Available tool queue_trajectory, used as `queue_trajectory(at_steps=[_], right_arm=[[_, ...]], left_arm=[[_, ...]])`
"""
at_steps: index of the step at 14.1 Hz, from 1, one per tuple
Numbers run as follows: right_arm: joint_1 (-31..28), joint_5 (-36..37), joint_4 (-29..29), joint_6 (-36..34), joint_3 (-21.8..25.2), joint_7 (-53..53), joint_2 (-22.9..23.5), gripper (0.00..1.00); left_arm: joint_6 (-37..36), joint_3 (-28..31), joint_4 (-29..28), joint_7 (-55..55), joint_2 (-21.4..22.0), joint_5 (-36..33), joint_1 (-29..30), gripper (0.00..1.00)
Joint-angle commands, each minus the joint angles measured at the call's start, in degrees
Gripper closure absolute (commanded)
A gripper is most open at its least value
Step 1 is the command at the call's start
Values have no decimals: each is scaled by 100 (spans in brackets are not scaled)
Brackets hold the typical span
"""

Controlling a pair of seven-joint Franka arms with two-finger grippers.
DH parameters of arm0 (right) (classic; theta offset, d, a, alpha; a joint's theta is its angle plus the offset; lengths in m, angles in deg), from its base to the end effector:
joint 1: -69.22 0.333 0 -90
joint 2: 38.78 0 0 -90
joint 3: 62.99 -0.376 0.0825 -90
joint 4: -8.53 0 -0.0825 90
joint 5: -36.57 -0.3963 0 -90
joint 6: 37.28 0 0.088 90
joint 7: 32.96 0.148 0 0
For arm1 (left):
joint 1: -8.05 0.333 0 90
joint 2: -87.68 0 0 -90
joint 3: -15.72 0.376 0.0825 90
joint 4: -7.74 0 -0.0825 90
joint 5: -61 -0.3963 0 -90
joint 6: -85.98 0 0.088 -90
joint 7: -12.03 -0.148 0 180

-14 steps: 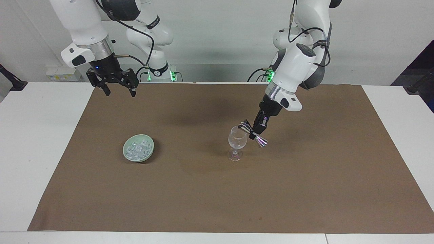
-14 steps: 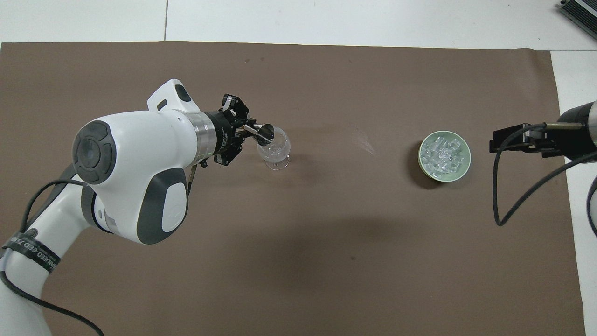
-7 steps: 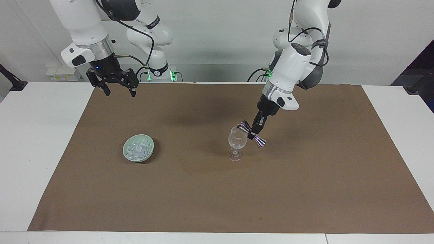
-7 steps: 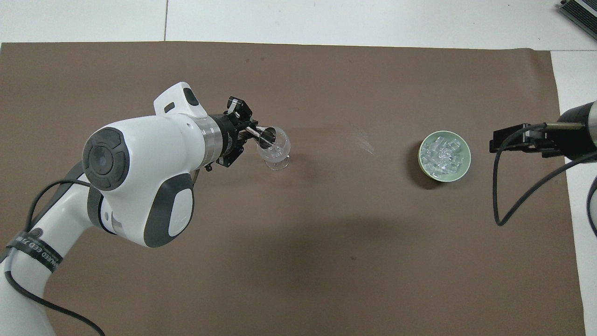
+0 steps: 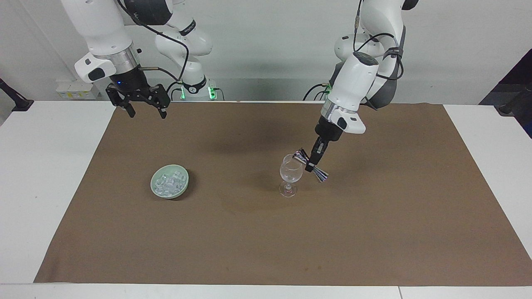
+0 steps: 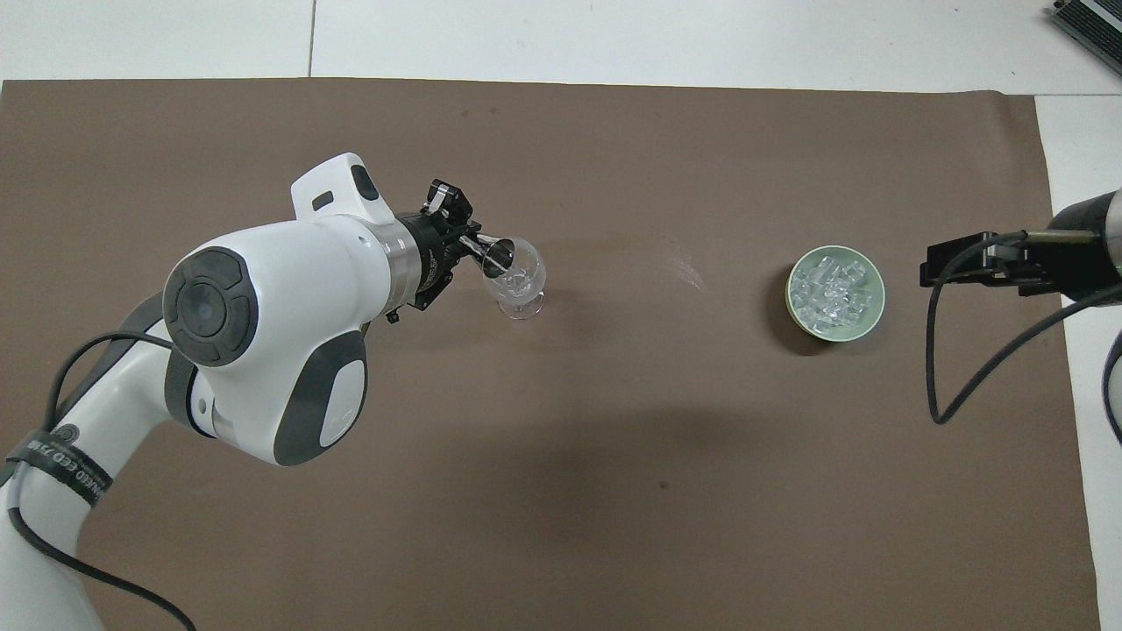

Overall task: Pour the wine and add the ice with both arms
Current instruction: 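Tilt the metal cup with the left gripper to pour into the glass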

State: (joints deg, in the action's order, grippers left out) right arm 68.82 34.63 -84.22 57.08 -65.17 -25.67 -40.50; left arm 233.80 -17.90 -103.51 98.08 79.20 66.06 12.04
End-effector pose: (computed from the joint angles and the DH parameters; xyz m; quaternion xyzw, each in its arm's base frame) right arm 0.5649 0.0227 0.6441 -0.9983 0.0488 -0.0277 0.0186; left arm 0.5866 -0.3150 0.4946 0.8291 0.4935 0.0745 0.2520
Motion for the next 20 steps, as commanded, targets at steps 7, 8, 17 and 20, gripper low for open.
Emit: queue_trajectory(at_steps=[7,8,17,20], right_arm=[[-65,-123,29,3,-10,-149,23,0],[-65,-123,20,3,-19,-149,23,0],[-65,-123,29,3,-19,-149,23,0],[-65,-123,20,3,-10,-158,23,0]], left_arm=[[168,-101,60,595,-118,-1083,-74,100],[167,-119,69,754,-136,-1373,-74,100],[71,-163,200,765,-198,-2149,-74,100],[-201,-171,394,738,-242,-2272,-65,100]])
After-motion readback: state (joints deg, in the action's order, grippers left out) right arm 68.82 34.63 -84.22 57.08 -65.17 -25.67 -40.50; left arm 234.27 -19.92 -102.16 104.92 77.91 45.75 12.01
